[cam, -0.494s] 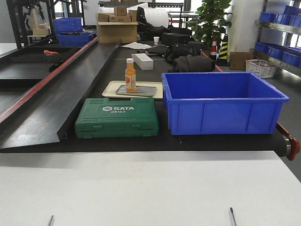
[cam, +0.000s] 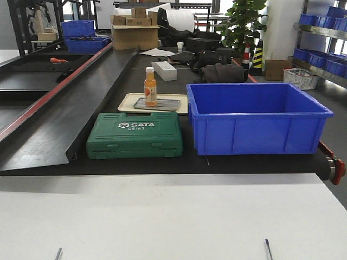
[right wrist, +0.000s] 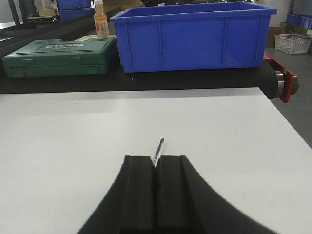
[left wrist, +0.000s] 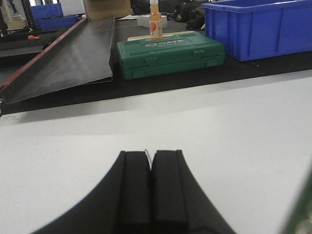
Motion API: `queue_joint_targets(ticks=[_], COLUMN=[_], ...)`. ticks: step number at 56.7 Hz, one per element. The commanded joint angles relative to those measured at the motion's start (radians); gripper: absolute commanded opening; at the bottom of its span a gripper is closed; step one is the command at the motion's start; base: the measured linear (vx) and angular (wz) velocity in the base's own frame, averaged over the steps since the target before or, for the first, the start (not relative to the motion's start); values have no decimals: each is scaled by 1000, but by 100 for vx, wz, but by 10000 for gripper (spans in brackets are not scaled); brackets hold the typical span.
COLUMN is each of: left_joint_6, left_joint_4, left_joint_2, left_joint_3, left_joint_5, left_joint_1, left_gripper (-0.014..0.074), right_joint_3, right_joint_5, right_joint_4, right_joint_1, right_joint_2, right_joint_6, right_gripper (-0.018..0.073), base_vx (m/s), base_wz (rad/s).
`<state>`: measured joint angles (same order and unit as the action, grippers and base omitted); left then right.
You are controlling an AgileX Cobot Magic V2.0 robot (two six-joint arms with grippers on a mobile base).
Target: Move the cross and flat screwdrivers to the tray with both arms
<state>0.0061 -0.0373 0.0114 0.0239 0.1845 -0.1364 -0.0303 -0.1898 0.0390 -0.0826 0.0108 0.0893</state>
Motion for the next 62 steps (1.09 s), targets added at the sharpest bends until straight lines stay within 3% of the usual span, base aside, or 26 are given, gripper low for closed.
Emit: queue_joint_targets(ticks=[1, 24, 33, 38, 41, 50, 62], left_joint_6=[0, 1, -6, -56, -85, -70, -21], left_joint_4=[0, -2, 4, 45, 70, 69, 69], left_joint_2=[12, 12, 12, 12, 12, -88, -462], left_joint_3=[-29, -30, -30, -49, -102, -333, -714], left_joint_5=[-81, -115, -282, -399, -392, -272, -141], left_joint_1=[0, 0, 0, 0, 0, 0, 0], left_gripper=[3, 3, 3, 3, 3, 3, 3], right_joint_3=[-7, -7, -5, 19, 76, 361, 695], right_joint_5=[83, 157, 284, 378, 372, 256, 216], right_joint_4=[5, 3, 3, -3, -4, -18, -17], right_joint_1=[6, 6, 6, 6, 6, 6, 6], right_joint_2=[6, 6, 6, 6, 5, -105, -483], right_joint_6=[-2, 1, 3, 20, 20, 4, -18], right_gripper=[-8, -8, -8, -8, -8, -8, -8], base_vx=[0, 0, 0, 0, 0, 0, 0], base_wz=[0, 0, 0, 0, 0, 0, 0])
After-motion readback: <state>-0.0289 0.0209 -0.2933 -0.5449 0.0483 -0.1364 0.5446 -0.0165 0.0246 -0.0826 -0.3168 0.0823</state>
